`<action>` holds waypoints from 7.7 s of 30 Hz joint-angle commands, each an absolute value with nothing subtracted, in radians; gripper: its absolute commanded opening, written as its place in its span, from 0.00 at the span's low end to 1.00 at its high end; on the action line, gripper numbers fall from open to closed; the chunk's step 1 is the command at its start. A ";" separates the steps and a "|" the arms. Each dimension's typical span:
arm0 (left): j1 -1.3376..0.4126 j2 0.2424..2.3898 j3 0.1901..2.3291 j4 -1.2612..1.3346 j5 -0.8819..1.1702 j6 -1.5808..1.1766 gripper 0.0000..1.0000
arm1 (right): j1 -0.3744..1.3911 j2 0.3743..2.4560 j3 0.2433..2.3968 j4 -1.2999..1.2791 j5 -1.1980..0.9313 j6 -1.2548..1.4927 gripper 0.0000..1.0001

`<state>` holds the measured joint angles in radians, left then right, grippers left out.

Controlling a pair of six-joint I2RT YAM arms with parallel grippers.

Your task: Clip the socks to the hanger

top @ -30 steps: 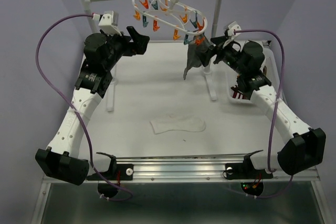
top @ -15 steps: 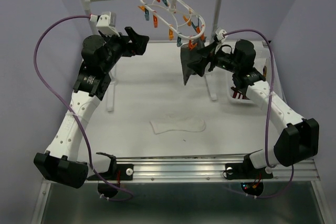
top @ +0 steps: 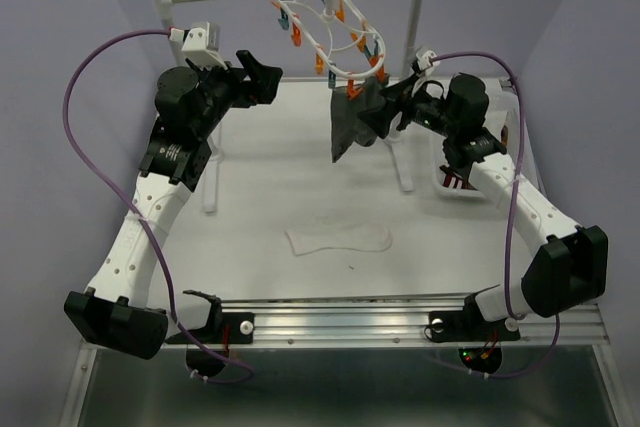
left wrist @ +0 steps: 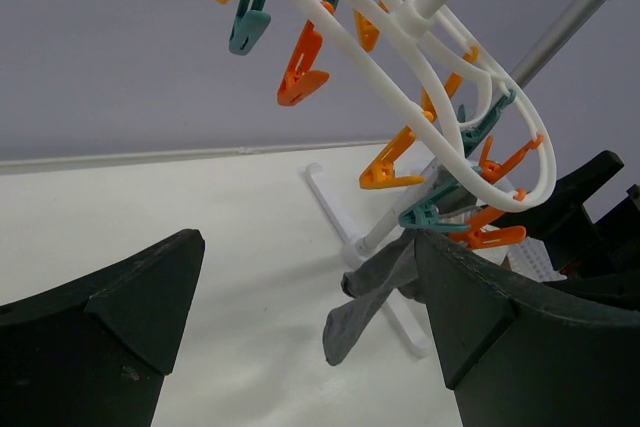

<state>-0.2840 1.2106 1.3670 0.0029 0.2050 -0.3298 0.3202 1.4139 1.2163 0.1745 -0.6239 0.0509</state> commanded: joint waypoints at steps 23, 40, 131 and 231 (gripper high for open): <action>-0.281 1.187 1.402 0.002 0.144 -0.249 0.99 | 0.318 1.283 1.209 0.215 -0.259 0.077 1.00; -0.279 1.147 1.399 -0.055 0.029 -0.253 0.99 | 0.715 1.517 1.606 -0.188 -0.508 -0.207 1.00; -0.012 1.318 1.514 0.003 1.043 0.271 0.99 | 0.422 1.503 1.440 0.123 -0.117 -0.137 1.00; -0.038 1.601 1.554 0.584 1.112 -0.028 0.99 | 0.353 1.548 1.397 0.385 0.152 -0.112 0.23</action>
<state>-0.0380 1.5742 1.4693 0.5385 1.1069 0.0029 0.3660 1.5471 1.3766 0.3260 0.1921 -0.0971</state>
